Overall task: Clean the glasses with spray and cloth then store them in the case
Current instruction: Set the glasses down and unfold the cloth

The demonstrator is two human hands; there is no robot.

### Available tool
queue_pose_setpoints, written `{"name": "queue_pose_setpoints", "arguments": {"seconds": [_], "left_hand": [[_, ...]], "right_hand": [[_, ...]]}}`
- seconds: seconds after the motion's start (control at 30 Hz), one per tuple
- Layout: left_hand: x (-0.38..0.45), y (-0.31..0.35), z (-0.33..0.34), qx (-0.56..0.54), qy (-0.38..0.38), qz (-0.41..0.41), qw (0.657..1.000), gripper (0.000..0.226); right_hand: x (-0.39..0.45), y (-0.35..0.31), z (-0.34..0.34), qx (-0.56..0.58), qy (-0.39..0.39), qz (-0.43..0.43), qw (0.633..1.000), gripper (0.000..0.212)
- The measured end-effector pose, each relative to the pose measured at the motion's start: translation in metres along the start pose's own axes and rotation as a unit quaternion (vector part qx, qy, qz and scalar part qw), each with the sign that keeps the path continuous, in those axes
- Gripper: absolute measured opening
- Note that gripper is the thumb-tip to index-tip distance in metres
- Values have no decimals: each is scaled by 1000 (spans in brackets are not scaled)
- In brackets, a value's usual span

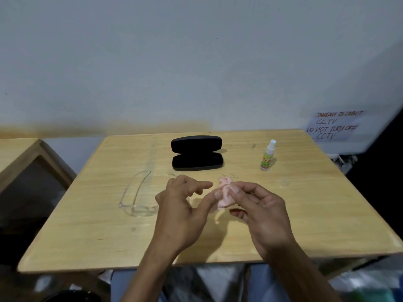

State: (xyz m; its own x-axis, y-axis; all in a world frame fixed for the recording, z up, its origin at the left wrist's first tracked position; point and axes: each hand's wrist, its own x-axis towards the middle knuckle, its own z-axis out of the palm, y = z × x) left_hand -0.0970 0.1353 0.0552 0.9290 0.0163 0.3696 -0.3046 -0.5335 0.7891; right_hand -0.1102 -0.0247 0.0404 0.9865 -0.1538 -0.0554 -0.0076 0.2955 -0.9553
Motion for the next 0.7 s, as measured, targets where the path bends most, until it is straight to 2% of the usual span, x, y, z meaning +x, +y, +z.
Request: {"name": "queue_pose_setpoints", "arguments": {"seconds": [0.1, 0.33, 0.43, 0.53, 0.67, 0.7], "left_hand": [[1, 0, 9, -31, -15, -18, 999, 4], [8, 3, 4, 8, -45, -16, 999, 10], [15, 7, -4, 21, -49, 0, 999, 12], [20, 12, -12, 36, -65, 11, 997, 12], [25, 21, -23, 82, -112, 15, 990, 16], [26, 22, -26, 91, -119, 19, 989, 13]], "right_hand": [[0, 1, -4, -3, 6, 6, 1000, 10], [5, -6, -22, -89, 22, 3, 996, 3], [10, -10, -31, -204, 1, -43, 978, 13], [14, -13, -32, -296, -5, -66, 953, 5], [18, -25, -18, -337, -125, -87, 929, 48], [20, -26, -14, -338, -157, -89, 923, 50]]}}
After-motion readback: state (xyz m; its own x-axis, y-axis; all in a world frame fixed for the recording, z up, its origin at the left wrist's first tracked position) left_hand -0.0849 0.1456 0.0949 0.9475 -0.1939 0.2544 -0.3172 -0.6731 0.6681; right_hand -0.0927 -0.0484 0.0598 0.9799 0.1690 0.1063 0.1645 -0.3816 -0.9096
